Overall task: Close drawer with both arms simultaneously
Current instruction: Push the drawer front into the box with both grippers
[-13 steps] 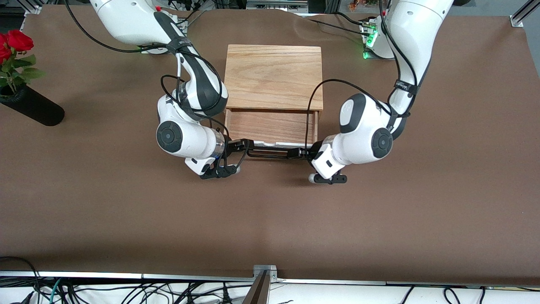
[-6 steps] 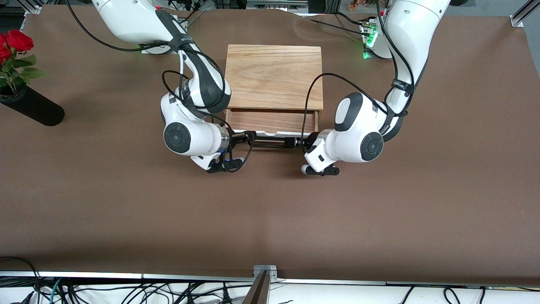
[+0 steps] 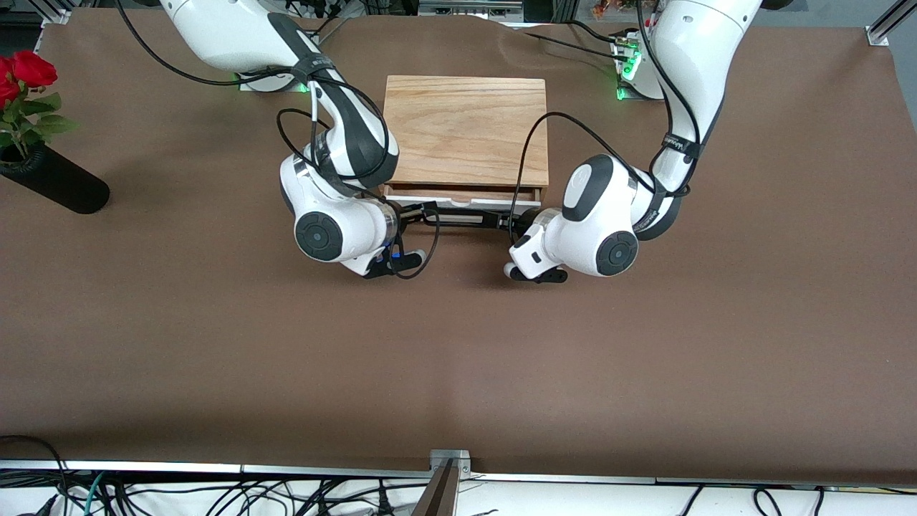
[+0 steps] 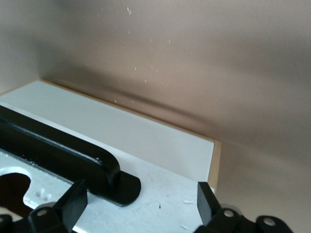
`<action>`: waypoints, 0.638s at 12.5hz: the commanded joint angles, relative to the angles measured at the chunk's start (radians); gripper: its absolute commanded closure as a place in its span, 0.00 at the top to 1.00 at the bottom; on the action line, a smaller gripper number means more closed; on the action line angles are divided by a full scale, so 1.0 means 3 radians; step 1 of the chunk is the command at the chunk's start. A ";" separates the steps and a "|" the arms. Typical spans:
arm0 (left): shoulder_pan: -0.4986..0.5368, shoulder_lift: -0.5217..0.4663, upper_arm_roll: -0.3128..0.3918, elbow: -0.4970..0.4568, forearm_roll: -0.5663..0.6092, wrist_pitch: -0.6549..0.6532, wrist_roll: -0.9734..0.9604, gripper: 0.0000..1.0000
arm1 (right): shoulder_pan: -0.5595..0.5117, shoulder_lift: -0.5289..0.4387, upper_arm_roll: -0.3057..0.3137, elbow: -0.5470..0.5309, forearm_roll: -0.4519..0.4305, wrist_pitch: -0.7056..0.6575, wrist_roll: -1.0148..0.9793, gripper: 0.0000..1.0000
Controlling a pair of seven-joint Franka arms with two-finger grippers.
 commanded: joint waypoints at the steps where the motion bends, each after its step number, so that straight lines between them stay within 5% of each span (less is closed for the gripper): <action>1: -0.0030 -0.0062 0.0024 -0.0020 0.0168 -0.0149 -0.0007 1.00 | -0.0009 0.0018 0.0039 0.0048 0.0051 -0.0381 0.0001 1.00; 8: 0.0000 -0.0068 0.0040 0.0010 0.0174 -0.0441 -0.0048 1.00 | -0.0044 0.0023 0.0060 0.0053 0.0041 -0.0705 -0.0004 1.00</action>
